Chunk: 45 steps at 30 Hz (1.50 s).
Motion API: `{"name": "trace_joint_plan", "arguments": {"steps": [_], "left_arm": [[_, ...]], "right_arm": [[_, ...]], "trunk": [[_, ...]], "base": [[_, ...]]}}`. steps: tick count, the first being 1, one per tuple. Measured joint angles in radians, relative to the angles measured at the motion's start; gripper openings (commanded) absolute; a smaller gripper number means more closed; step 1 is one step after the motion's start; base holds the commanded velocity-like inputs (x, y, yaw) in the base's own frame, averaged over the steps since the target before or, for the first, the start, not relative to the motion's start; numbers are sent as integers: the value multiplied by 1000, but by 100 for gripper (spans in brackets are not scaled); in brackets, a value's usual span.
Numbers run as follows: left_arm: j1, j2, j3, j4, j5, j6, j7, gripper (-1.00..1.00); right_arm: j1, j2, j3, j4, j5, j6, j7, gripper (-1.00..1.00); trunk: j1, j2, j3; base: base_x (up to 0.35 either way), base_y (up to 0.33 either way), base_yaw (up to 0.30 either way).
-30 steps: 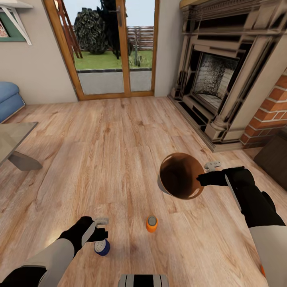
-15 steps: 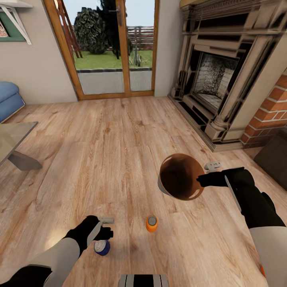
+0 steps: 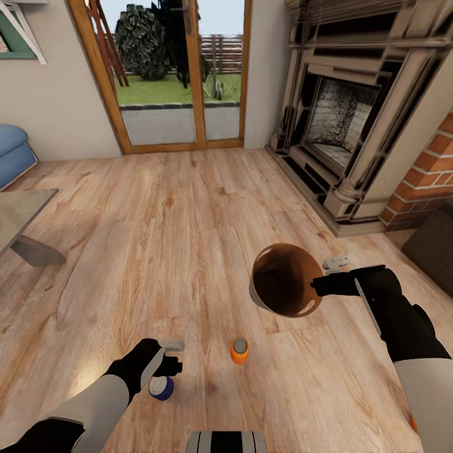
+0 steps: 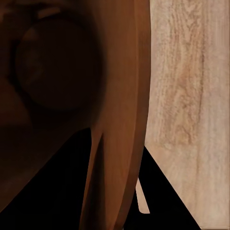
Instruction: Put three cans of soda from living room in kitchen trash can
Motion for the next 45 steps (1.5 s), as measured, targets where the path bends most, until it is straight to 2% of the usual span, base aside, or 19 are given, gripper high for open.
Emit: {"name": "trace_joint_plan", "arguments": {"steps": [10, 14, 36, 45], "left_arm": [[0, 5, -4, 0, 0, -4, 1, 100], [0, 10, -3, 1, 0, -41, 0, 100], [0, 14, -4, 2, 0, -84, 0, 100], [1, 19, -2, 12, -1, -131, 0, 100]], "right_arm": [[8, 0, 0, 0, -1, 0, -4, -100], [8, 1, 0, 0, 4, -1, -6, -100], [10, 0, 0, 1, 2, -1, -9, -100], [11, -1, 0, 1, 2, -1, -9, -100]], "trunk": [[0, 0, -14], [0, 0, -20], [0, 0, -54], [0, 0, -68]], "base": [[0, 0, 0], [0, 0, 0], [0, 0, 0], [0, 0, 0]]}}
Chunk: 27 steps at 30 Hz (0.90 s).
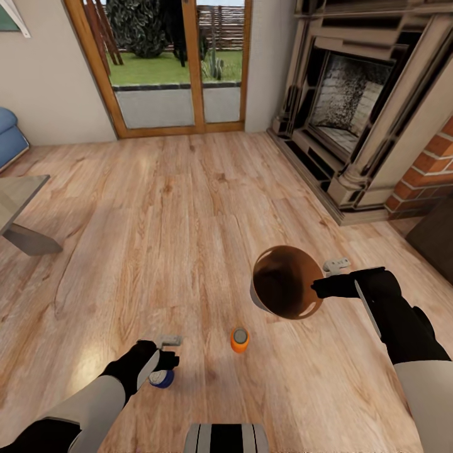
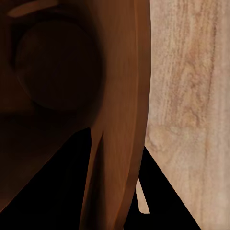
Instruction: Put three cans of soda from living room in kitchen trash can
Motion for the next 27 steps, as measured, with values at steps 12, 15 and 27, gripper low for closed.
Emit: {"name": "trace_joint_plan", "arguments": {"steps": [12, 15, 27], "left_arm": [[0, 14, 0, 1, 1, -5, 0, 100], [0, 15, 0, 2, 2, -6, 0, 100], [0, 15, 1, 2, 1, -21, 0, 100]], "right_arm": [[6, 0, 0, 7, 1, 0, 0, -100], [8, 0, 0, 14, 1, 0, 0, -100], [8, -1, -1, 15, 1, -1, 0, -100]], "trunk": [[0, 0, -19], [0, 0, -23], [0, 0, -33]], "base": [[0, 0, 0], [0, 0, 0], [0, 0, 0]]}}
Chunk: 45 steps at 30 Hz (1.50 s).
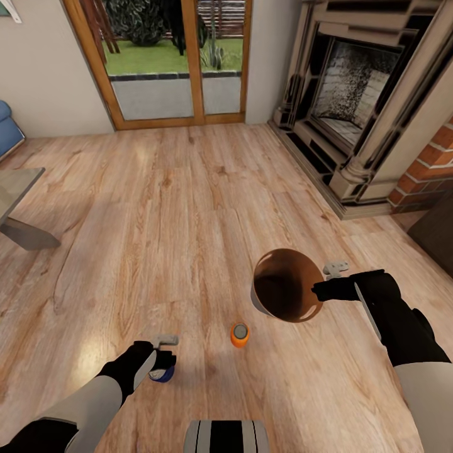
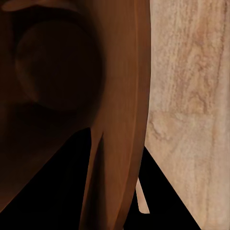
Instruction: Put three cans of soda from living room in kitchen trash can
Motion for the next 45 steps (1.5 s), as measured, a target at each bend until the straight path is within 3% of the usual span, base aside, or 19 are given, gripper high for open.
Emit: {"name": "trace_joint_plan", "arguments": {"steps": [18, 45], "left_arm": [[1, 5, 0, 5, 0, -22, -2, 100], [1, 3, 1, 18, 0, -23, -4, 100]], "right_arm": [[0, 0, 1, 1, 1, 0, 2, -100], [11, 1, 1, 2, 0, 0, 1, -100]], "trunk": [[0, 0, -1], [0, 0, -31]], "base": [[0, 0, 0], [0, 0, 0]]}}
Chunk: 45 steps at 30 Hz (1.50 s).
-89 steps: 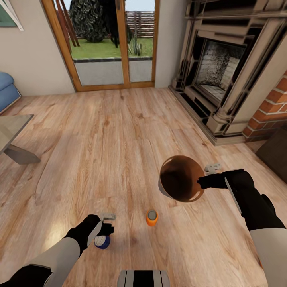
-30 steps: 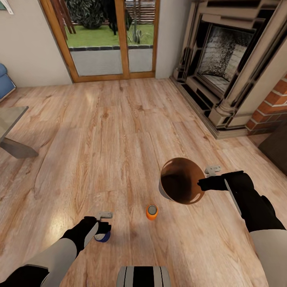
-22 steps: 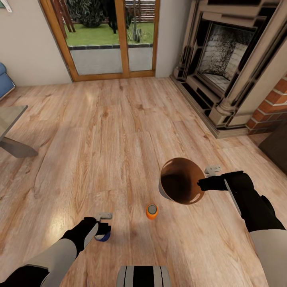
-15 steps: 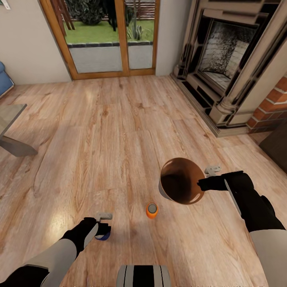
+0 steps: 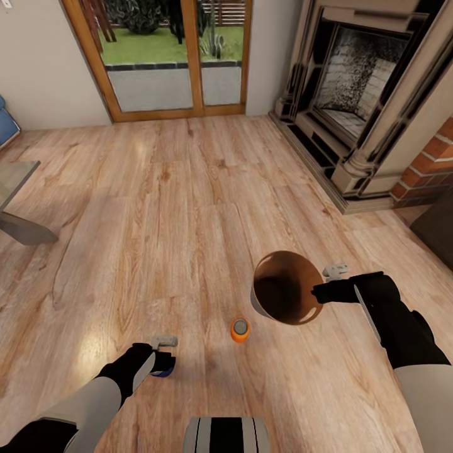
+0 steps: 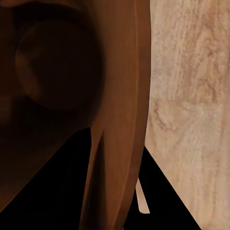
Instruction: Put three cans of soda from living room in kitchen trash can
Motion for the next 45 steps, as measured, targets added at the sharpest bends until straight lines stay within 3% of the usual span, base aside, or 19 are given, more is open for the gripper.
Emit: {"name": "trace_joint_plan", "arguments": {"steps": [7, 8, 21, 45], "left_arm": [[0, 0, -1, 0, 0, 1, -3, 100], [0, 0, -1, 0, -1, 1, -4, -100], [-1, 1, 0, -1, 2, 1, -20, -100], [0, 1, 1, 0, 1, 2, -23, -100]], "right_arm": [[1, 0, 0, 0, 2, 0, 0, -100], [1, 0, 0, 0, 1, 0, 0, -100], [2, 1, 0, 0, 2, 0, -2, -100], [10, 1, 1, 0, -1, 0, -3, -100]], "trunk": [[0, 0, 0], [0, 0, 0], [0, 0, 0], [-11, 6, 92]], "base": [[0, 0, 0], [0, 0, 0], [0, 0, 0], [0, 0, 0]]}}
